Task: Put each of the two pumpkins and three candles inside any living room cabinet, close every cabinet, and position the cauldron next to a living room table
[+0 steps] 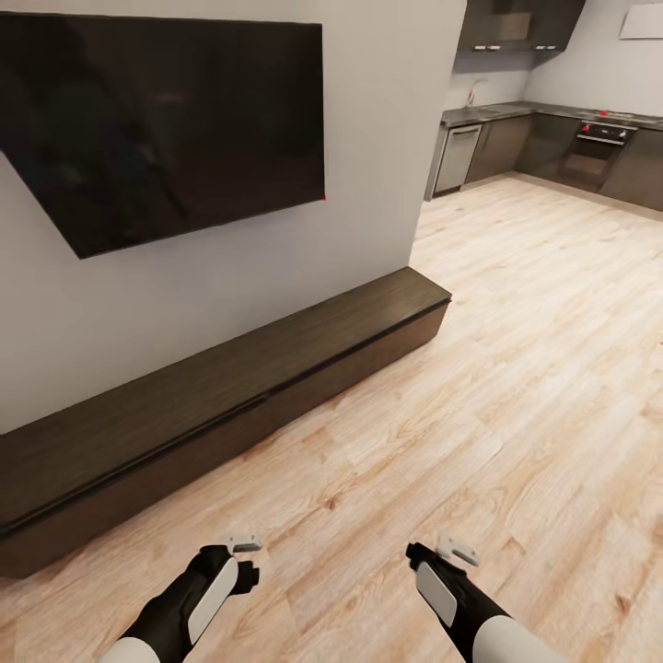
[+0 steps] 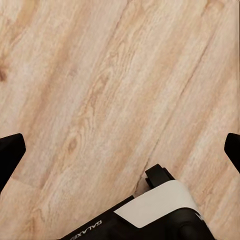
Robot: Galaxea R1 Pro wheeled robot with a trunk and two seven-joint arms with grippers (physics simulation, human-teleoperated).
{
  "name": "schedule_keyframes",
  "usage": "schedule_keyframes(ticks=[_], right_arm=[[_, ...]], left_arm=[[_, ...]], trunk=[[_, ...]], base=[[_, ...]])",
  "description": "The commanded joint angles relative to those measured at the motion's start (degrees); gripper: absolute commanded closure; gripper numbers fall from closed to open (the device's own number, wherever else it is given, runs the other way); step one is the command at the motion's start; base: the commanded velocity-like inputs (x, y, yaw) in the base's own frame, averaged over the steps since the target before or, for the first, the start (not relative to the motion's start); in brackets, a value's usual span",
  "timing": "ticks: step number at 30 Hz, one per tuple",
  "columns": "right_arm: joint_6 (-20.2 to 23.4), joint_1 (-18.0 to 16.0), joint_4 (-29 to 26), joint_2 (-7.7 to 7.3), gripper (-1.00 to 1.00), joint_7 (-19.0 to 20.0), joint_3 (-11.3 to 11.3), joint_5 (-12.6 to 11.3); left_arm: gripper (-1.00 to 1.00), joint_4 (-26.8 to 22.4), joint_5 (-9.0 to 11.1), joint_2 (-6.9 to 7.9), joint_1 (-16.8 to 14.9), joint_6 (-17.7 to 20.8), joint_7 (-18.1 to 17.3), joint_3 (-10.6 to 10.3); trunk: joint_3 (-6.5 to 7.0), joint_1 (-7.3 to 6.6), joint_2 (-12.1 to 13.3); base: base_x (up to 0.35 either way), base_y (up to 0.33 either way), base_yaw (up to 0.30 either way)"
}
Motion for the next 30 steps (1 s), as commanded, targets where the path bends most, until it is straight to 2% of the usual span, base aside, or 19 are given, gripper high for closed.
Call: schedule_keyframes(ticks=[1,7,17,23,30], right_arm=[[-0.7,0.0,0.3,-0.05,-1.0,-0.5,0.5,-0.2],[-6.0,0.0,2.5,0.05,-1.0,-0.4,0.5,-0.1],[-7.4,0.0,3.6,0.2,-1.0,-0.4,0.6,0.0],[-9.9,0.0,5.2,0.21,-1.0,-0.4,0.6,0.0],[-10.2,0.0,5.8,0.21,-1.0,-0.4,0.6,0.1]], left_arm=[[-1.0,-0.1,0.5,0.04,0.0,0.1,0.5,-0.2],[-1.0,0.0,0.5,0.05,0.0,0.1,0.5,-0.4],[-1.0,0.0,0.5,0.01,0.0,0.1,0.5,-0.4],[-1.0,0.0,0.5,0.02,0.0,0.1,0.5,-1.8],[-1.0,0.0,0.5,-0.03,0.0,0.1,0.5,-2.1]], trunk=[[0.1,-0.2,0.3],[0.1,-0.2,0.3],[0.16,-0.2,0.3],[0.62,-0.2,0.3],[1.23,-0.2,0.3]], base=[[0.0,0.0,0.0],[0.0,0.0,0.0],[0.0,0.0,0.007],[0.0,0.0,0.085],[0.0,0.0,0.083]])
